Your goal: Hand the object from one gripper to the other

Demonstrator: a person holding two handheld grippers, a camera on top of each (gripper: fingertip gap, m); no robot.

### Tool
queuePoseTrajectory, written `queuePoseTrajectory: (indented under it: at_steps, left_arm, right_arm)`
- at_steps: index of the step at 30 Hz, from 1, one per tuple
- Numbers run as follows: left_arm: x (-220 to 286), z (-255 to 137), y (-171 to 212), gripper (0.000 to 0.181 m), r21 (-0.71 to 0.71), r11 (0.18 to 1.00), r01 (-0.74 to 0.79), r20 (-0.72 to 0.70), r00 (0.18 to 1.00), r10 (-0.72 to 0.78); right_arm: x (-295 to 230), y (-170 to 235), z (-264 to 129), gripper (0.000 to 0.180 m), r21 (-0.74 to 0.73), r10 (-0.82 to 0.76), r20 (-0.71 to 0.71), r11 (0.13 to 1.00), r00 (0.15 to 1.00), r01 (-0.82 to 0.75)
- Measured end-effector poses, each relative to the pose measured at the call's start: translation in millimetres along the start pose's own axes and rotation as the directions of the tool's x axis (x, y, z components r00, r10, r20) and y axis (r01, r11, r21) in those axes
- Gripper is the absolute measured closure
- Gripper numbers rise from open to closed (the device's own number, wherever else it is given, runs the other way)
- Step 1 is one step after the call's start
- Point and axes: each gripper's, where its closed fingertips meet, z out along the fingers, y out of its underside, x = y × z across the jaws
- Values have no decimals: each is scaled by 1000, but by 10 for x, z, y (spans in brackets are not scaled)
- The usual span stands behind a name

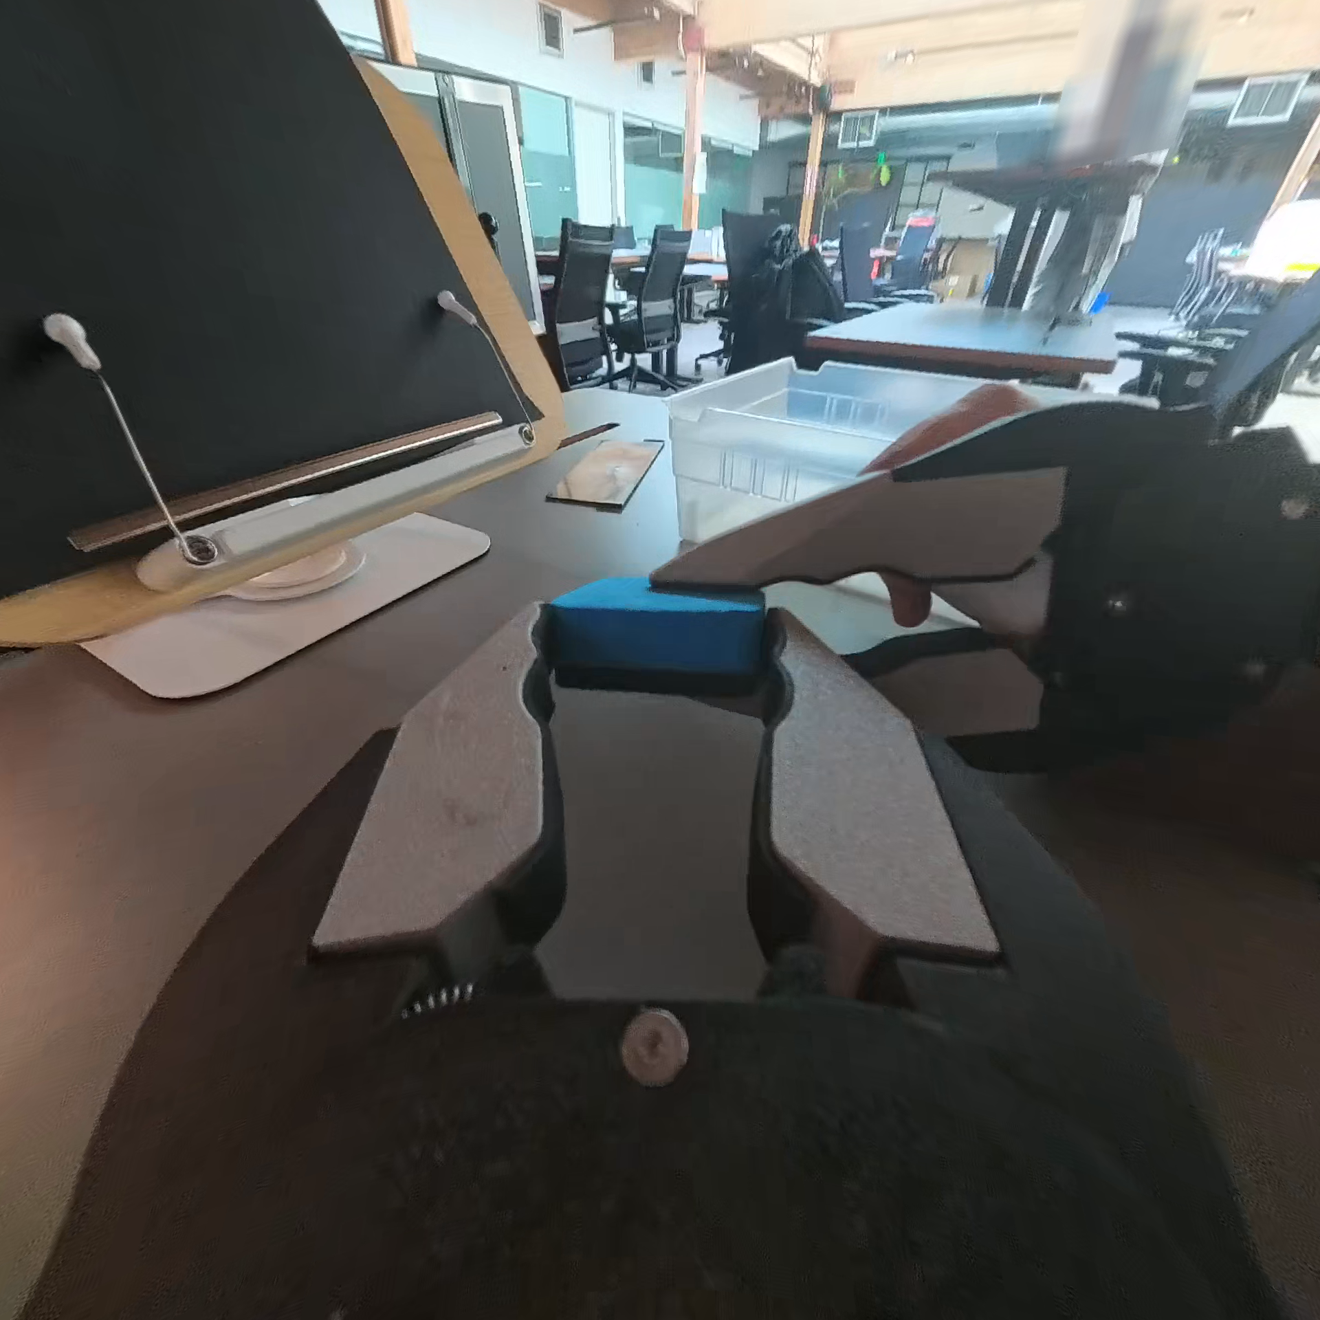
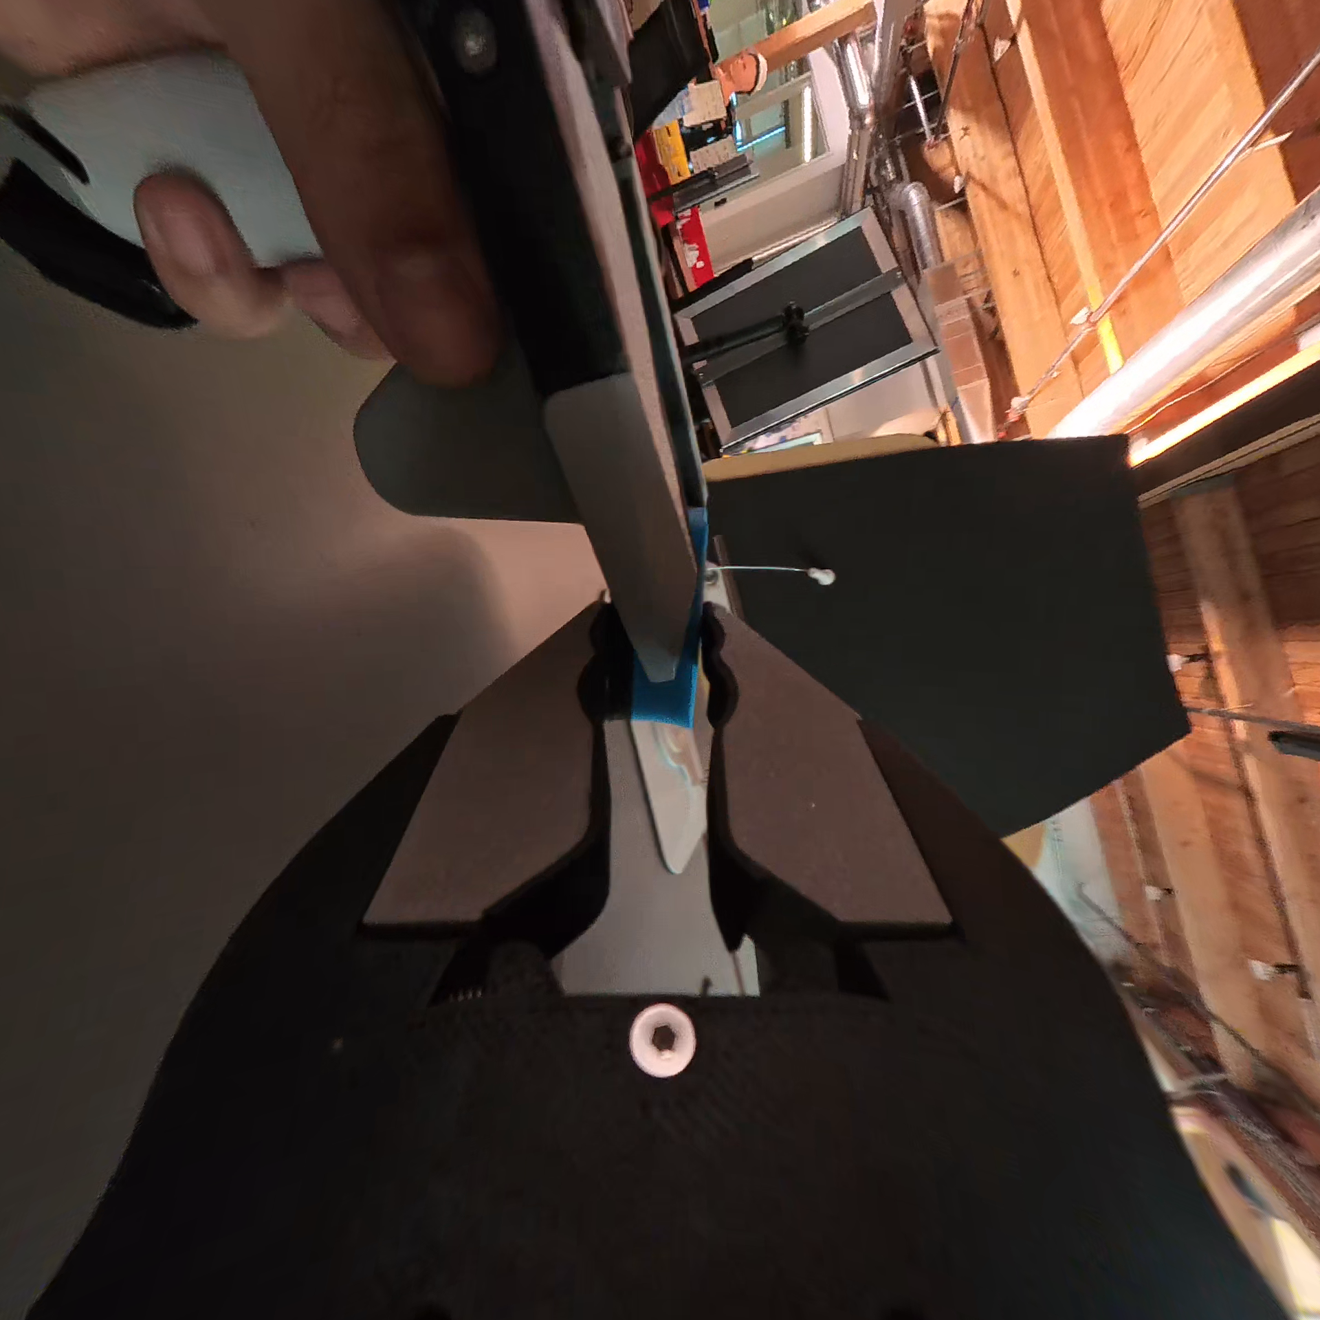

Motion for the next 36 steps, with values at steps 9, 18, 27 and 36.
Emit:
queuePoseTrajectory:
  at_steps: [9, 18, 27, 36]
  left_arm:
    - [56, -181, -425, 126, 222, 910, -351, 146, 934, 325]
    - [349, -301, -601, 126, 369, 818, -442, 108, 894, 435]
    - [471, -311, -599, 126, 390, 784, -483, 85, 867, 492]
    - [417, -172, -404, 126, 271, 854, -444, 63, 893, 445]
  right_arm:
    - [-35, 280, 3, 141, -71, 659, 312, 735, 685, -675]
    - [474, -49, -396, 140, -150, 646, 750, -39, -140, -988]
    - [557, -251, -573, 133, -222, 464, 848, -133, -258, -966]
    - [428, -208, -472, 156, -170, 587, 799, 14, -130, -985]
